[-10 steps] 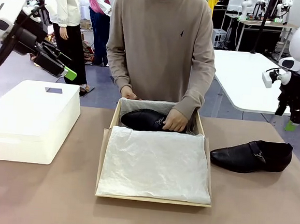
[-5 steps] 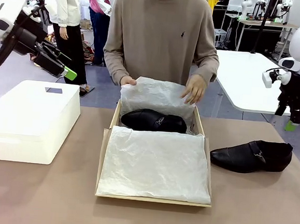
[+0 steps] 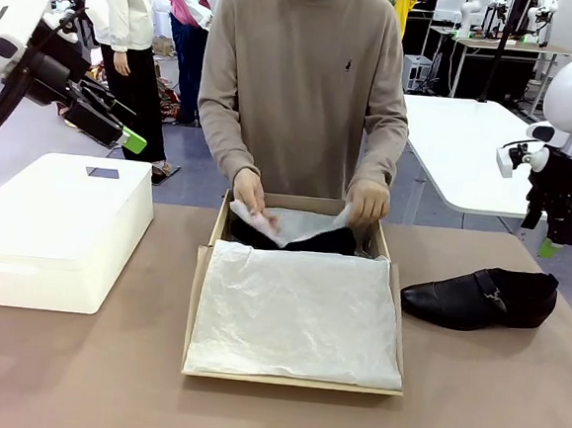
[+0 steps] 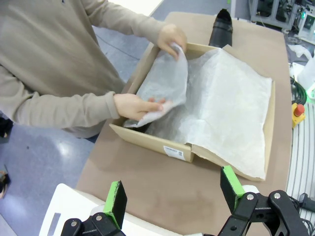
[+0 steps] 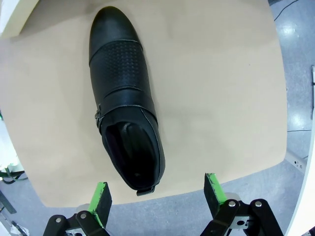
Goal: Pack the shoes into the box.
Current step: Place the other shoe of the Shoes into the Shoes Box.
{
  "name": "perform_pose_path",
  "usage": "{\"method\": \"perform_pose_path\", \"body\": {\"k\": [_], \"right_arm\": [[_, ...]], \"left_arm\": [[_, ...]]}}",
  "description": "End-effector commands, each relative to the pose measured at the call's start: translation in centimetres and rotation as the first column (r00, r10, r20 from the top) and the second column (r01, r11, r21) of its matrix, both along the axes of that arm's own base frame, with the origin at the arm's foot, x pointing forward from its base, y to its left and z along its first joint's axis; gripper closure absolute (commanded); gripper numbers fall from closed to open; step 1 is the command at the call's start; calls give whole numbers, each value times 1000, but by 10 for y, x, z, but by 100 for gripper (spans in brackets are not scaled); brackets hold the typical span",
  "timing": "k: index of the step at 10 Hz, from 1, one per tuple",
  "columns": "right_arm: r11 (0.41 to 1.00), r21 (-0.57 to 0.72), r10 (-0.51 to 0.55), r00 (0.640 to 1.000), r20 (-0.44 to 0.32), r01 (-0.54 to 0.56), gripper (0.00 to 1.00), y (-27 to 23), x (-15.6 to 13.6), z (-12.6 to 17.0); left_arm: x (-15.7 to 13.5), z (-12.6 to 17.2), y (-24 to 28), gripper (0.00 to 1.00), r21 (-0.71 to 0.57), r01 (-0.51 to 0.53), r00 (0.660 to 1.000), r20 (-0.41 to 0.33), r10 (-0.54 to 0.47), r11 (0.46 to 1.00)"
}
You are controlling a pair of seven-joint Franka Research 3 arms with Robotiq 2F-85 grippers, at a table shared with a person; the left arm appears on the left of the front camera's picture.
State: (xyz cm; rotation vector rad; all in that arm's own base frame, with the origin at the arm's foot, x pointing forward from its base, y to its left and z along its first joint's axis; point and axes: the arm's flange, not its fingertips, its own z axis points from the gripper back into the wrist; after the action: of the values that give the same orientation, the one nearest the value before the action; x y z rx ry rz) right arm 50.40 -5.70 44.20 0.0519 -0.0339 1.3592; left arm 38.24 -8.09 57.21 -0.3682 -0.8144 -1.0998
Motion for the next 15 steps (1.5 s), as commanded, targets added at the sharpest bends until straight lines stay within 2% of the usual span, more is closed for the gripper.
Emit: {"method": "perform_pose_path", "body": {"k": [1,7,15], "right_arm": [[1000,24,-17,999,33,16,0,-2,-1,-14],[998,62,12,1000,23,-14,0,-10,11,-46],[993,98,59,998,-1,-59,0,-14,7,-68]], "left_arm": [[0,-1,0,0,-16,12,1000,2,-12,1000],[0,-1,0,0,-16,12,1000,2,-12,1000],[0,-1,0,0,-16,12,1000,2,-12,1000]]}}
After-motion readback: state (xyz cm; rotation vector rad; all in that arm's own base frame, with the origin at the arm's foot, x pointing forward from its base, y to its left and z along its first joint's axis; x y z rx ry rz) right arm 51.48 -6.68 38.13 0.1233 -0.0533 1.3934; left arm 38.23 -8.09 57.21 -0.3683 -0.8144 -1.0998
